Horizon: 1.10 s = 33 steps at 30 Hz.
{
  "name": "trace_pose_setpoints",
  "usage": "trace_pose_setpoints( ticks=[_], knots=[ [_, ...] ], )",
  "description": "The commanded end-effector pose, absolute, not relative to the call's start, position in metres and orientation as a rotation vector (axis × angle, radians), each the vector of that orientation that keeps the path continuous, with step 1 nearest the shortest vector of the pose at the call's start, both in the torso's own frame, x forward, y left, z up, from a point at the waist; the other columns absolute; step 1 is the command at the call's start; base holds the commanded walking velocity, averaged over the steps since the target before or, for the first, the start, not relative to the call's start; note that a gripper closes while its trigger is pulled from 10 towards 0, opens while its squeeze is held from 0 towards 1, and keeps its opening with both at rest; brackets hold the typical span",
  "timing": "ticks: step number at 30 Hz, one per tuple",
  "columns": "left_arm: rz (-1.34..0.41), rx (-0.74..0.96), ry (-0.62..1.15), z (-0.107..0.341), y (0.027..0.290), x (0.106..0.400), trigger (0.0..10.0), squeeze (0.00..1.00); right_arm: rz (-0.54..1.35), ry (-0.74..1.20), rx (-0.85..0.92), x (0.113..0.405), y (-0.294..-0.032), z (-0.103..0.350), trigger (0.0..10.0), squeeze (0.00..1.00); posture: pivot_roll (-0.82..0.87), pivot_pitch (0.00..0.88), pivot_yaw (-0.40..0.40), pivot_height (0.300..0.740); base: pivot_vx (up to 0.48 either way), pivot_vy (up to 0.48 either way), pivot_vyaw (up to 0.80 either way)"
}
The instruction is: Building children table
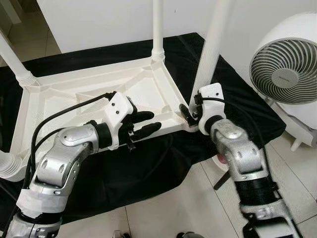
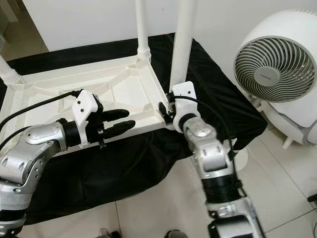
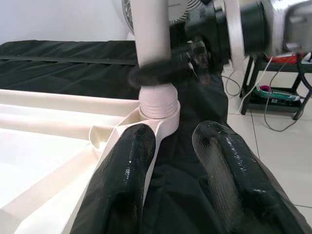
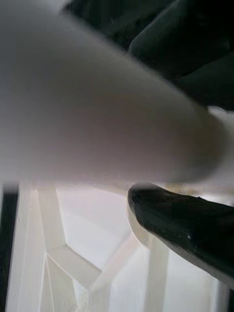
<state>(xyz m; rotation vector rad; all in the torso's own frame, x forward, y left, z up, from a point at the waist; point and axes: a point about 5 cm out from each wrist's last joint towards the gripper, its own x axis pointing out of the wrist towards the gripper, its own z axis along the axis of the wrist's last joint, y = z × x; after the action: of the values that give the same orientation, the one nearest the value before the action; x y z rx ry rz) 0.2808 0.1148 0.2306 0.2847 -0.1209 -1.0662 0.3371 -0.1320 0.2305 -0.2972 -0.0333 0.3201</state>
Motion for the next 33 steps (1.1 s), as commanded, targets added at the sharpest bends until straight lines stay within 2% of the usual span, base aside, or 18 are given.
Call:
trace_pose_setpoints(
  ticks=[1, 8, 15, 28, 29, 33],
  knots=[
    [-1.032, 0.287, -0.119, 0.231, 0.117, 0.281, 10.0, 0.0, 0.412, 0.033, -0.331, 0.344, -0.142, 0.223, 10.0, 0.0, -0.11, 0.156, 0.079, 0.74, 0.0, 0.0, 0.0],
    [-1.03, 0.29, -0.117, 0.232, 0.118, 0.28, 10.0, 0.0, 0.668, 0.135, -0.367, 0.347, -0.155, 0.211, 10.0, 0.0, -0.1, 0.157, 0.078, 0.74, 0.0, 0.0, 0.0],
    [-1.027, 0.291, -0.115, 0.232, 0.118, 0.279, 10.0, 0.0, 0.849, 0.085, -0.425, 0.353, -0.152, 0.213, 10.0, 0.0, -0.1, 0.157, 0.078, 0.74, 0.0, 0.0, 0.0],
    [-1.025, 0.295, -0.109, 0.233, 0.12, 0.278, 10.0, 0.0, 0.914, 0.068, -0.448, 0.368, -0.153, 0.219, 10.0, 0.0, -0.07, 0.156, 0.079, 0.74, 0.0, 0.0, 0.0],
    [-1.024, 0.295, -0.109, 0.233, 0.12, 0.278, 10.0, 0.0, 0.909, 0.083, -0.445, 0.369, -0.153, 0.217, 0.0, 0.0, -0.07, 0.155, 0.078, 0.74, 0.0, 0.0, 0.0],
    [-1.023, 0.295, -0.109, 0.233, 0.12, 0.278, 10.0, 0.0, 0.905, 0.1, -0.442, 0.371, -0.153, 0.212, 0.0, 0.0, -0.07, 0.156, 0.078, 0.74, 0.0, 0.0, 0.0]
  ],
)
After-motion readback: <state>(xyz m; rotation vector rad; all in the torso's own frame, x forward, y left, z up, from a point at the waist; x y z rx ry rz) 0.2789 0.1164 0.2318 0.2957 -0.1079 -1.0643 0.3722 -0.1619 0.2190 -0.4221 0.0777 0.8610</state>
